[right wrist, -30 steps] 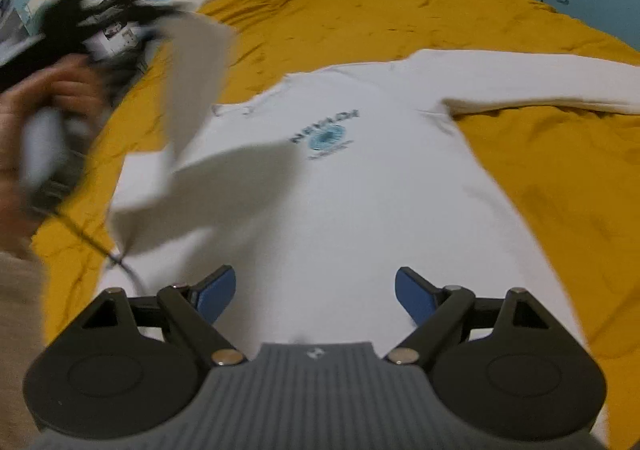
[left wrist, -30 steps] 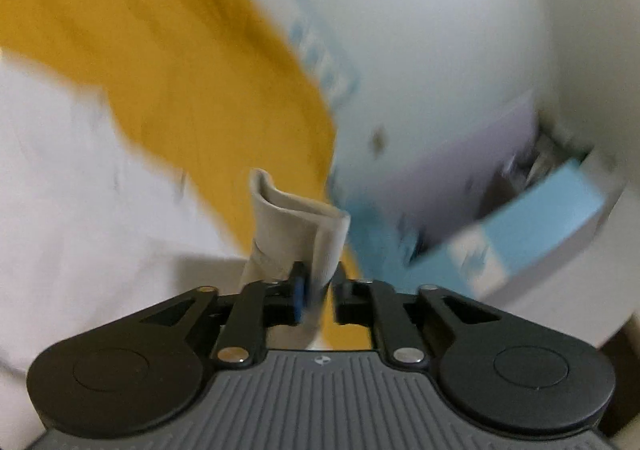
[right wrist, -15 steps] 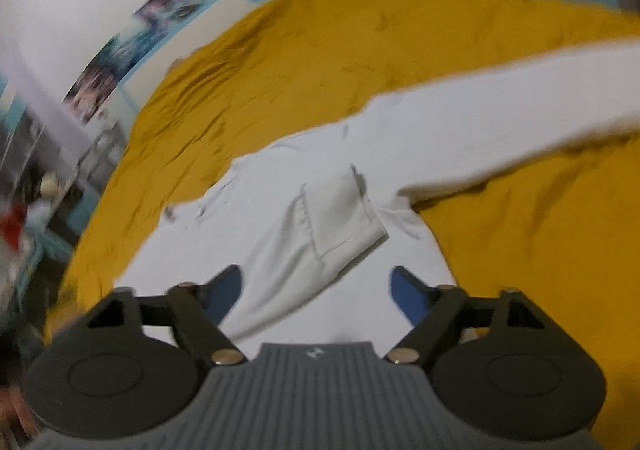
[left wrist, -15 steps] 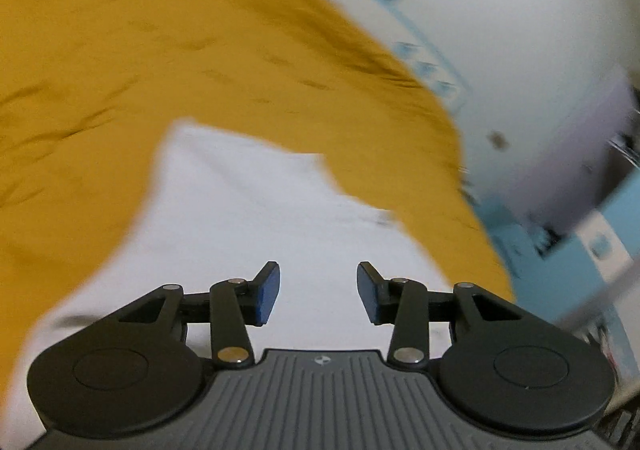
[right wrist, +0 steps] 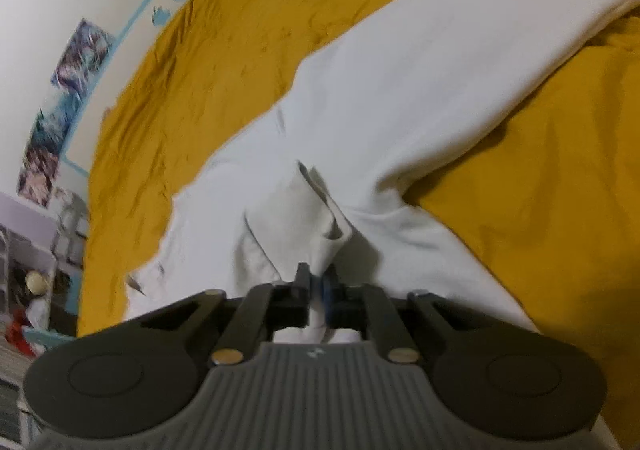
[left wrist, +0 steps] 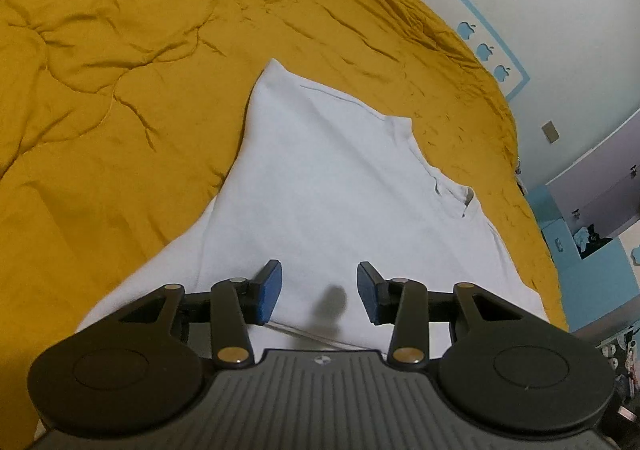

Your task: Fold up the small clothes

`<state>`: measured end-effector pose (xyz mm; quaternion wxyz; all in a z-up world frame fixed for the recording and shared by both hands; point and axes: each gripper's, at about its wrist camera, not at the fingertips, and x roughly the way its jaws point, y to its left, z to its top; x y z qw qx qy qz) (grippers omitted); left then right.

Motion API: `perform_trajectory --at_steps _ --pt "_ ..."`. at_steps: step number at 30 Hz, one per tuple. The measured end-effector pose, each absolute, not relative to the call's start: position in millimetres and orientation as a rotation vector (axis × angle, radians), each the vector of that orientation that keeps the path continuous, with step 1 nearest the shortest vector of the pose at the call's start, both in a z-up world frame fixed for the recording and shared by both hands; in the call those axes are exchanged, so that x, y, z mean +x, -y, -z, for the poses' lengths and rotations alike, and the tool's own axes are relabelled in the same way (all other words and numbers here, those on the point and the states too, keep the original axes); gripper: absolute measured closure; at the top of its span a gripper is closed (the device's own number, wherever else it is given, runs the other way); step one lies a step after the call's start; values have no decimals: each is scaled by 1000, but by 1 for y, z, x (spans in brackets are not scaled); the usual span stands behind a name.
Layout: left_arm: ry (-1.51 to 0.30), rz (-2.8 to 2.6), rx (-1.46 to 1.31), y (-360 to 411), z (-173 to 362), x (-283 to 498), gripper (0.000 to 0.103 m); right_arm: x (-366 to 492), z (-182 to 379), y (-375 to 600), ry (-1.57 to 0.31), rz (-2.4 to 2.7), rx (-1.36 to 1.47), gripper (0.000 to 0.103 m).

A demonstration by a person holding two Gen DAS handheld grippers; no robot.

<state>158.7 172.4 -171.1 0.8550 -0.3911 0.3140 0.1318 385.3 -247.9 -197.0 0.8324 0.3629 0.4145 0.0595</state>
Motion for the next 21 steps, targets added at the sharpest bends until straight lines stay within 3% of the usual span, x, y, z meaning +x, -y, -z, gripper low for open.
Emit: perform_trajectory --at_steps 8,10,14,16,21 --pt "-679 -279 -821 -171 173 157 55 369 201 259 -911 -55 751 99" --pt "-663 -262 -816 -168 166 156 55 359 188 260 -857 -7 737 88" --pt "-668 -230 -789 -159 161 158 55 355 157 238 -755 -147 605 79" --pt "-697 -241 -785 -157 164 161 55 364 155 223 -770 -226 568 75" --pt "-690 -224 -794 -149 151 156 55 382 174 230 -906 -148 567 77"
